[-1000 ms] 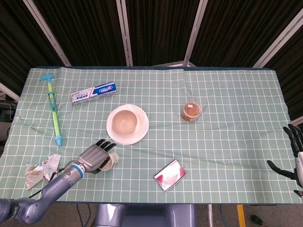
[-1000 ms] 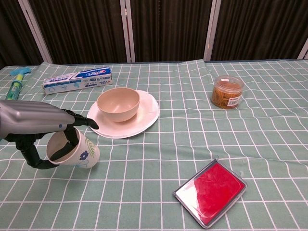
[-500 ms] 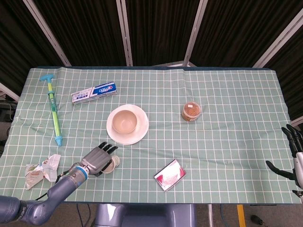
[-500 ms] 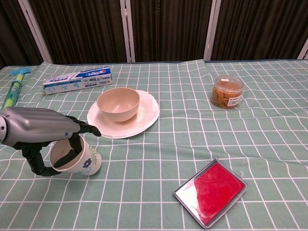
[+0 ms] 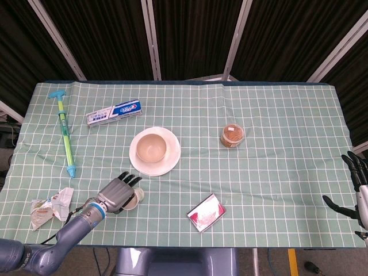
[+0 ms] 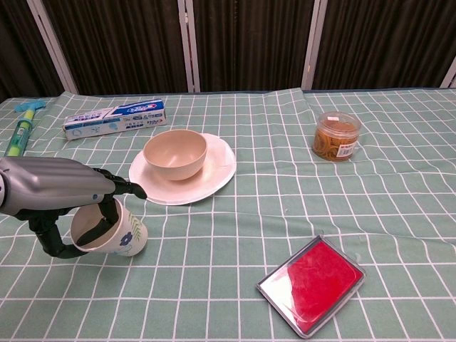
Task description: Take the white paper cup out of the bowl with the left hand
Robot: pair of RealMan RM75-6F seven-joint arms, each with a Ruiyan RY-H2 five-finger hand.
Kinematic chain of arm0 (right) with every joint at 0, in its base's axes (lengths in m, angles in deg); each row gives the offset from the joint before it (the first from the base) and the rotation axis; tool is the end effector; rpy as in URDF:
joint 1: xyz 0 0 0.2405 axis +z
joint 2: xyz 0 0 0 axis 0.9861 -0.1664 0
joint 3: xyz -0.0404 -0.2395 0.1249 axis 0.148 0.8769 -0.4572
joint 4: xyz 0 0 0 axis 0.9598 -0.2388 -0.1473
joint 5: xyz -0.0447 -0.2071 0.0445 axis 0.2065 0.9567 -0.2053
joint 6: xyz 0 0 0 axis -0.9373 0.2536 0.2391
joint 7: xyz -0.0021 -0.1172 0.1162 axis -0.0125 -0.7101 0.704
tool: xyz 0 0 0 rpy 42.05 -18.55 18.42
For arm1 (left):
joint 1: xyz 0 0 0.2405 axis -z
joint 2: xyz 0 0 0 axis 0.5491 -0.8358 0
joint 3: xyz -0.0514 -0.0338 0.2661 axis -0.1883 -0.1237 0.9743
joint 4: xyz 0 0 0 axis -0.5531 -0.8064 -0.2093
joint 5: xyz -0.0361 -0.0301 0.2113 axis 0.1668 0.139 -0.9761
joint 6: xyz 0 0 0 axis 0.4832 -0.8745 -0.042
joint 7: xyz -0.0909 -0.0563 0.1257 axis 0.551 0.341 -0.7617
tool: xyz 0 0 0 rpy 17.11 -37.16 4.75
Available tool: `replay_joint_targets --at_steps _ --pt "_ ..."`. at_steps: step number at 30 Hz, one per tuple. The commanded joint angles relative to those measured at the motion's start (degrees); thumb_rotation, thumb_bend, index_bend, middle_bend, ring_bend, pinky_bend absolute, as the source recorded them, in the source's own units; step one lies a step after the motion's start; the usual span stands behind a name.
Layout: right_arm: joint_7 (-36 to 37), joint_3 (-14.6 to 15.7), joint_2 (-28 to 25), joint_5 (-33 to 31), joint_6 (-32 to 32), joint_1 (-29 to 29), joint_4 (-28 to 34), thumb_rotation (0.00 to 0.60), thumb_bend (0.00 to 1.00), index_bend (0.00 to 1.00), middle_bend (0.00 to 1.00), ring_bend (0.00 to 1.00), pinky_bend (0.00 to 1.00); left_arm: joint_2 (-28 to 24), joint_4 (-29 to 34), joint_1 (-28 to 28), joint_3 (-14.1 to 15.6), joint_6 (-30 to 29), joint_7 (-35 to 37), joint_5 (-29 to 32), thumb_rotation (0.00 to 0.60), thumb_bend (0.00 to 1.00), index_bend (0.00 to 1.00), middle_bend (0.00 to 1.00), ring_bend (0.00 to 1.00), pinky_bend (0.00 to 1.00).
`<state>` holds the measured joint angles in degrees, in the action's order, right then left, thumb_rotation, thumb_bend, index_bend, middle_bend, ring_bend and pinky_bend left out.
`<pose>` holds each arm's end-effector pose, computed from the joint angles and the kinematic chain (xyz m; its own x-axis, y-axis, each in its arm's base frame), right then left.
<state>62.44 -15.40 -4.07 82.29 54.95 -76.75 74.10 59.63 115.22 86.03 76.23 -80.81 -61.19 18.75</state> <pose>-0.3317 -0.2081 0.2148 0.2137 0.1104 0.9706 -0.9739 -0.0538 0.2205 -0.1579 0.2838 -0.0119 0.7411 0.4688 0.4806 0.6700 -0.5619 -0.4851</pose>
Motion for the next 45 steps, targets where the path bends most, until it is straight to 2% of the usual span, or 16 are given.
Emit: replay_joint_targets --at_steps 1,5,10,22,28,32,36,38,40,41,42,45 --pt "-0.07 0.01 0.02 0.03 0.03 0.00 0.01 0.600 0.09 0.03 0.00 0.00 0.00 -0.23 0.06 -0.02 0.18 -0.12 0.30 -0.15 0.600 0.42 0.16 0.00 0.00 0.00" --pt "-0.10 -0.01 0.05 0.04 0.05 0.01 0.02 0.600 0.09 0.03 0.00 0.00 0.00 -0.39 -0.07 0.18 0.52 -0.19 0.19 0.06 0.600 0.40 0.15 0.00 0.00 0.00" --pt "-0.07 -0.04 0.05 0.00 0.06 0.01 0.05 0.600 0.09 0.03 0.00 0.00 0.00 -0.38 -0.11 0.55 0.84 -0.13 -0.13 0.66 0.600 0.28 0.15 0.00 0.00 0.00" --pt "-0.18 0.00 0.05 0.18 0.13 0.02 0.08 0.600 0.09 0.03 0.00 0.00 0.00 -1.97 0.80 -0.61 0.44 -1.84 2.60 -2.08 0.600 0.28 0.15 0.00 0.00 0.00" --pt "-0.34 0.02 0.10 0.15 0.06 0.05 0.04 0.600 0.09 0.03 0.00 0.00 0.00 -5.64 4.25 -2.97 -0.62 -6.41 5.13 -8.30 0.600 0.28 0.15 0.00 0.00 0.00" --pt "-0.56 0.04 0.18 0.18 0.03 0.08 -0.01 0.600 0.09 0.03 0.00 0.00 0.00 -9.24 7.63 -7.14 -0.63 -12.29 8.84 -16.79 0.600 0.28 0.15 0.00 0.00 0.00" --pt "-0.97 0.10 0.31 0.18 -0.14 0.15 -0.12 0.600 0.09 0.03 0.00 0.00 0.00 -10.60 7.59 -13.16 0.71 -19.75 13.23 -26.53 0.600 0.28 0.15 0.00 0.00 0.00" --pt "-1.51 0.21 0.50 0.25 -0.38 0.26 -0.26 0.600 0.09 0.03 0.00 0.00 0.00 -9.91 5.42 -17.88 1.81 -26.21 15.29 -31.92 0.600 0.28 0.15 0.00 0.00 0.00" --pt "-1.86 0.25 0.65 0.24 -0.54 0.33 -0.34 0.600 0.09 0.03 0.00 0.00 0.00 -8.77 3.26 -20.63 2.41 -29.77 16.36 -35.07 0.600 0.28 0.13 0.00 0.00 0.00" --pt "-2.21 0.30 0.78 0.23 -0.72 0.41 -0.41 0.600 0.09 0.03 0.00 0.00 0.00 -7.84 1.38 -22.80 2.75 -32.59 17.17 -36.93 0.600 0.28 0.11 0.00 0.00 0.00" --pt "-2.93 0.53 1.07 0.46 -1.26 0.68 -0.54 0.600 0.09 0.03 0.00 0.00 0.00 -6.40 -1.95 -27.08 3.50 -38.22 18.74 -38.47 0.600 0.28 0.08 0.00 0.00 0.00" --pt "-3.82 0.63 1.55 0.76 -1.51 0.96 -0.63 0.600 0.09 0.03 0.00 0.00 0.00 -2.85 -8.98 -32.59 4.00 -44.71 21.45 -42.00 0.600 0.26 0.01 0.00 0.00 0.00"
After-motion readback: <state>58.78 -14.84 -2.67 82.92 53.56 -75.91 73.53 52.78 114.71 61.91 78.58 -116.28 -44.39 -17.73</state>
